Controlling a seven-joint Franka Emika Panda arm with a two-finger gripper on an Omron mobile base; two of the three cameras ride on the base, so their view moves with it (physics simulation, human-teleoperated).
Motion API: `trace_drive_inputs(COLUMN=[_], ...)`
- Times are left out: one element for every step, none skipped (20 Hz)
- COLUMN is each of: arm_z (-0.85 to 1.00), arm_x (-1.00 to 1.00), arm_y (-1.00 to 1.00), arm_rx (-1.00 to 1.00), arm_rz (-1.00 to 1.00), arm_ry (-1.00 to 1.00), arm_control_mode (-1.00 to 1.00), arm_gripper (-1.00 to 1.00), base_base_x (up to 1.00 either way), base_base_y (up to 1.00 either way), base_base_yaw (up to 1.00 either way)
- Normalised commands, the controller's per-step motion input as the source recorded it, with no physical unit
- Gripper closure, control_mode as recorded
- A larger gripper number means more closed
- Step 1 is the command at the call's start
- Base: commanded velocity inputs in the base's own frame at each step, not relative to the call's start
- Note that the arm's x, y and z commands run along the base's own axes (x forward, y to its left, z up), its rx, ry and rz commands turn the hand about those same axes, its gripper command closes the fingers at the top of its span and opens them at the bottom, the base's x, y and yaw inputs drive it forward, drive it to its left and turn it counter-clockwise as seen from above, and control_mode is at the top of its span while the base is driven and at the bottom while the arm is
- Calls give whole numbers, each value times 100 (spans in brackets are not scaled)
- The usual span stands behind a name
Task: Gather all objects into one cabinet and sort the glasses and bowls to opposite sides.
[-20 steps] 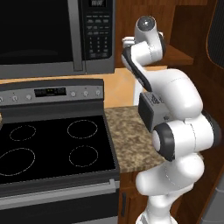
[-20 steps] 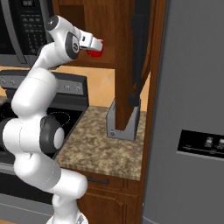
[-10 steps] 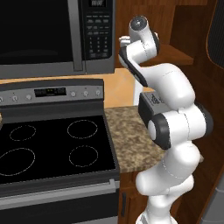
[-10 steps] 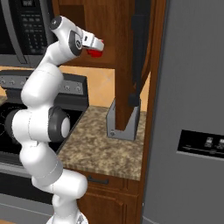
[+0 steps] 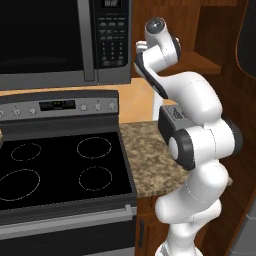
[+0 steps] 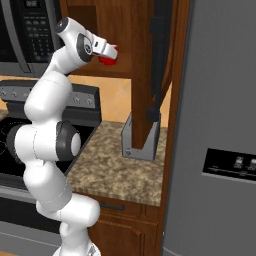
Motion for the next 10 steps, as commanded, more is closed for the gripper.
trace_drive_inputs(arm_z=[-19,-17,-17,-14,-11,-6,-3,0,0,0], arm_x=[4,4,7,11,14,12,17,16,15,12], arm_y=[0,0,0,0,0,0,0,0,0,0], arm_rx=[1,1,0,0,0,0,0,0,0,0], arm_rz=[-3,-3,-3,-3,-3,-3,-3,-3,-3,-3], arm_ry=[0,0,0,0,0,0,0,0,-1,0], arm_control_mode=[-100,-100,-100,-100,-100,-100,-100,-100,-100,-100], arm_gripper=[-100,-100,-100,-100,-100,-100,-100,-100,100,100], base_base_x=[0,0,0,0,0,0,0,0,0,0], base_base_y=[0,0,0,0,0,0,0,0,0,0], base_base_yaw=[0,0,0,0,0,0,0,0,0,0])
